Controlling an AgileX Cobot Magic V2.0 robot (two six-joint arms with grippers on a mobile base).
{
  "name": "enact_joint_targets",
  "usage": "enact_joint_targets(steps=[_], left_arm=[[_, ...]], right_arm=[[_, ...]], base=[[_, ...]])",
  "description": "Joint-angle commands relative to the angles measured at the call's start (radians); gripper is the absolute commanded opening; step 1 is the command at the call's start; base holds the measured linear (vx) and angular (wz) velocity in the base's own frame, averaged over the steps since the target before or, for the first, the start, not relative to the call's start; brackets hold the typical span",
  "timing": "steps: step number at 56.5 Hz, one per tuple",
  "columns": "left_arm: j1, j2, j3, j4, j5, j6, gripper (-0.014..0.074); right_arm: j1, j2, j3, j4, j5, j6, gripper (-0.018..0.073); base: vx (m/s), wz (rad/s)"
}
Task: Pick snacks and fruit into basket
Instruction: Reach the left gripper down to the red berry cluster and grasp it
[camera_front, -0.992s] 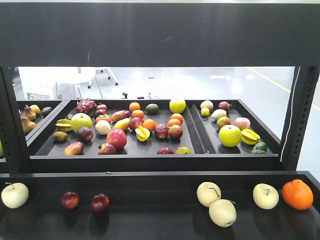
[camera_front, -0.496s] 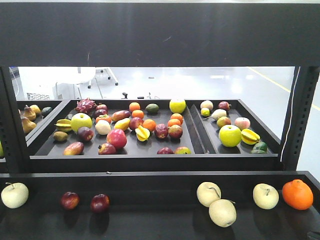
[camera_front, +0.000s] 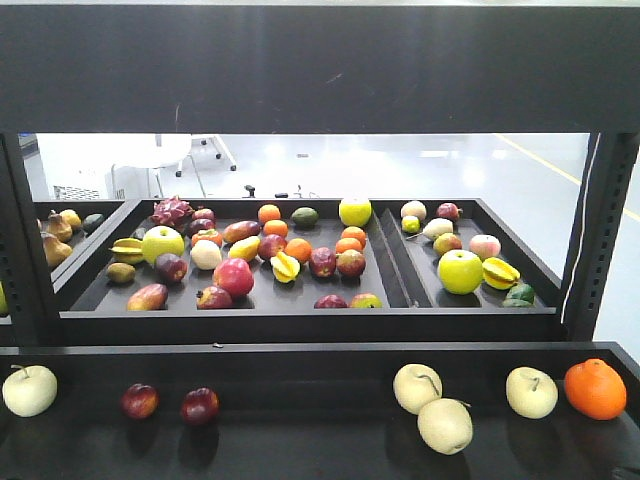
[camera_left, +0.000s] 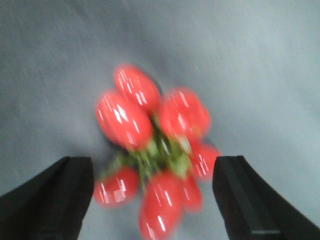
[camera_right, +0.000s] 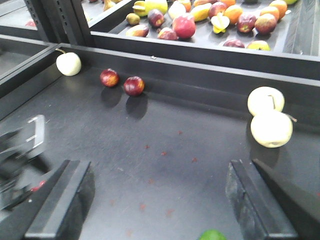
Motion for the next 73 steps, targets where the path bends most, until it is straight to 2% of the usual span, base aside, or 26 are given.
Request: enact_joint_targets(steps=[1,11,25,29,33,44,54,60,61,64,68,73], left_arm=[[-0.005,0.014,-0.062,-0.013,-0.014,-0.058,0.0591],[-0.005,0.102,-0.107,-0.013,0.061,-0.087,0.0591],[-0.005,0.150,-0.107,-0.012,0.023,-0.087,0.0561],[-0.005,0.144,-0.107,-0.012,0.026,-0.087,0.0500],[-0.005,0.141,-0.110,-0.012,0.050,-0.087,0.0398],[-0.003,0.141,-0.111,-0.013,0.147,-0.134,0.0005],[0.013,0.058,-0.111,-0.013,0.175,-0.134,-0.0010],[0.055,-0.055,-0.111,-0.013,0.184,-0.175,-0.0008],[0.146,-0.236,-0.111,-0.011,0.203,-0.290,-0.0007],[0.184,-0.304,-0.111,-0.008,0.209,-0.289,-0.0006],[0.230,-0.401,-0.111,-0.001,0.209,-0.288,-0.0006],[0.280,-0.516,-0.111,-0.002,0.202,-0.288,-0.0006]], right_arm=[[-0.001,0.004,-0.029,0.023,-0.033,-0.005,0.0593],[-0.001,0.004,-0.029,0.023,-0.037,-0.005,0.0593],[-0.001,0.004,-0.029,0.023,-0.038,-0.005,0.0593],[-0.001,0.004,-0.029,0.023,-0.038,-0.005,0.0593],[-0.001,0.004,-0.029,0.023,-0.038,-0.005,0.0593],[-0.001,0.004,-0.029,0.023,-0.057,-0.005,0.0593],[-0.001,0.004,-0.029,0.021,-0.070,-0.025,0.0592],[-0.001,0.004,-0.029,0.022,-0.077,-0.045,0.0592],[-0.001,0.004,-0.029,0.022,-0.072,-0.031,0.0592],[-0.002,0.006,-0.029,0.022,-0.072,0.022,0.0592],[-0.002,0.041,-0.031,0.000,-0.069,0.146,0.0592],[-0.002,0.119,-0.059,-0.094,-0.013,0.252,0.0592]], base=[[0.00,0.00],[0.00,0.00],[0.00,0.00],[0.00,0.00],[0.00,0.00],[0.00,0.00],[0.00,0.00],[0.00,0.00],[0.00,0.00],[0.00,0.00],[0.00,0.00],[0.00,0.00]])
